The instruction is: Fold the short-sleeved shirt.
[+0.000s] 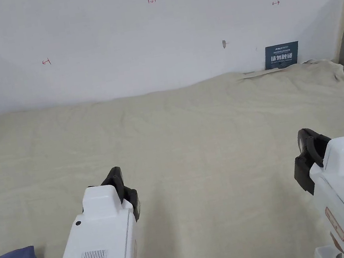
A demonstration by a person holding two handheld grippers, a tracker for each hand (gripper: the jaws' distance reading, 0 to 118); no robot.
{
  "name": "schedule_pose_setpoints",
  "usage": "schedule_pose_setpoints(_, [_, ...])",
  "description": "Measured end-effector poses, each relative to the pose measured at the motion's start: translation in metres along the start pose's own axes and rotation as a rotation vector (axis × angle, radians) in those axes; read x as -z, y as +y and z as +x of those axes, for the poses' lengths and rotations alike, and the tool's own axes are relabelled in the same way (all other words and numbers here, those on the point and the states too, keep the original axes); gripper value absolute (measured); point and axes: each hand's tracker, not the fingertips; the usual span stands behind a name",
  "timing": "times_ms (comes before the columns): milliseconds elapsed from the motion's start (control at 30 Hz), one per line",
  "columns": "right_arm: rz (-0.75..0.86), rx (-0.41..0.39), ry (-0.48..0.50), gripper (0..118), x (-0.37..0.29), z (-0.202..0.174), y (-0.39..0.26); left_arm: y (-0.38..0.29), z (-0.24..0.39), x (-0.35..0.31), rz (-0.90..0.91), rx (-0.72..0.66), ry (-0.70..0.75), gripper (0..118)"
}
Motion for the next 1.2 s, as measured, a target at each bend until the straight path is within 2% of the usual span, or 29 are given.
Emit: schedule_pose_setpoints(1200, [0.005, -0.016, 0.015, 0, -0.001, -0.005, 0.004, 0.007, -0.013, -0.003, 0.015, 0.012, 0.048, 0])
